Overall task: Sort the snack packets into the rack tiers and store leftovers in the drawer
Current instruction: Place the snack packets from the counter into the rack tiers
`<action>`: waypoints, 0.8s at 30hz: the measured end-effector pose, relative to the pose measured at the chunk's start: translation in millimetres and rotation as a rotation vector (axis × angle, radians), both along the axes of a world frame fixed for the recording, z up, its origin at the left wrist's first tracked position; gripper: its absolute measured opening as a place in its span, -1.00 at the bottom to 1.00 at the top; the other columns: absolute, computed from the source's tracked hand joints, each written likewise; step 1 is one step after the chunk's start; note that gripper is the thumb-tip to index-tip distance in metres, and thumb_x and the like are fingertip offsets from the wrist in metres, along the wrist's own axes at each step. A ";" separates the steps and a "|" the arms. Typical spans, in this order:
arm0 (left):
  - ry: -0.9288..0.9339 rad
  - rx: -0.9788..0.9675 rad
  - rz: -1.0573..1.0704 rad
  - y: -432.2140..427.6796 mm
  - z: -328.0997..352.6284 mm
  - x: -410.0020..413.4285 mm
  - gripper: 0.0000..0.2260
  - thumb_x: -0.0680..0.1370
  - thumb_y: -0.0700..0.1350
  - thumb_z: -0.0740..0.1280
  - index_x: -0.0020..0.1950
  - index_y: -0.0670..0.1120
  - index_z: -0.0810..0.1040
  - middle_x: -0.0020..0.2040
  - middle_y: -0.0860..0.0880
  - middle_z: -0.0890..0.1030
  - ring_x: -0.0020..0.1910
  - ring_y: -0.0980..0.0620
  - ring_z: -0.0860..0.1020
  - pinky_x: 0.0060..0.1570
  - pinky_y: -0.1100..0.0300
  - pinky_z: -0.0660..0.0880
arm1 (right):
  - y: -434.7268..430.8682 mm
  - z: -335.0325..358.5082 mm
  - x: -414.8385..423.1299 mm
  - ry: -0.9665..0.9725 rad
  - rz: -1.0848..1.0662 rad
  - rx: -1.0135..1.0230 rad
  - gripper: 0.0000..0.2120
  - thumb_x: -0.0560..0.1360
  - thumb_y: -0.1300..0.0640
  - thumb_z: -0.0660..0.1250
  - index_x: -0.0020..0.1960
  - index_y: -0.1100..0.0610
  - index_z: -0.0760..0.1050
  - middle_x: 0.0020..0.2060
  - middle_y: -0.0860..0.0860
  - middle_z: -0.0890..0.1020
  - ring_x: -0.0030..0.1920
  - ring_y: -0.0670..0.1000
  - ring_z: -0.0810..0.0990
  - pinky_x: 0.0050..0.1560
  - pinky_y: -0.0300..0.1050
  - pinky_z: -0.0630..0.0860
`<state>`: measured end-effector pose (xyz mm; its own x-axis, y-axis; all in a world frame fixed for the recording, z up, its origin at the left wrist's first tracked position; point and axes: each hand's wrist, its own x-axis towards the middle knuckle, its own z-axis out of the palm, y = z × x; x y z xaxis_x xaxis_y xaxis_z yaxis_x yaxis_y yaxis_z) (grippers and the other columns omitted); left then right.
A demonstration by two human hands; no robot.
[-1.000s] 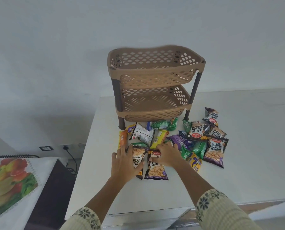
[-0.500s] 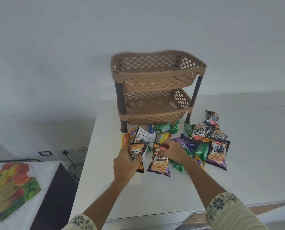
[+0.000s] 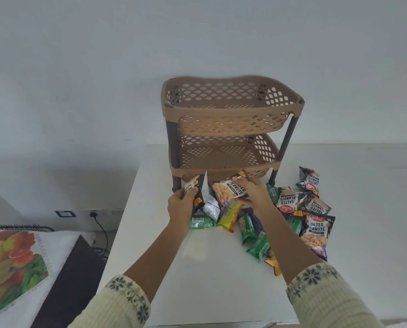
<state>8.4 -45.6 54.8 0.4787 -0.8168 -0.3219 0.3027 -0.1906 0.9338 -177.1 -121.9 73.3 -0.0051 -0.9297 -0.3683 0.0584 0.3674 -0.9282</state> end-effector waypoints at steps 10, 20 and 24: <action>-0.258 0.055 0.141 -40.8 2.0 -13.8 -0.75 0.49 -0.02 0.40 0.13 -0.06 0.63 -0.03 -0.08 0.68 -0.07 -0.05 0.65 0.06 -0.06 0.60 | -68.8 31.3 27.6 -0.156 -0.075 0.061 -0.82 0.46 0.20 0.48 -0.02 0.15 0.51 0.02 0.04 0.53 0.06 0.10 0.57 -0.06 0.06 0.68; -0.577 0.061 0.213 -52.8 2.4 -17.8 -0.61 0.47 0.11 0.40 0.26 0.06 0.51 0.09 0.03 0.58 0.02 0.04 0.59 0.03 0.05 0.58 | -134.8 34.5 80.9 -0.116 0.023 0.146 -0.59 0.52 0.35 0.35 0.34 0.26 0.40 0.32 0.19 0.45 0.21 0.16 0.50 -0.06 0.07 0.66; -0.635 0.084 0.236 -52.7 -0.2 -18.0 -0.59 0.46 0.12 0.38 0.28 0.06 0.51 0.07 0.04 0.58 0.01 0.06 0.58 0.01 0.04 0.58 | -154.7 21.9 92.4 0.053 0.112 0.143 -0.52 0.53 0.32 0.37 0.41 0.27 0.36 0.35 0.18 0.44 0.25 0.17 0.49 -0.22 0.00 0.62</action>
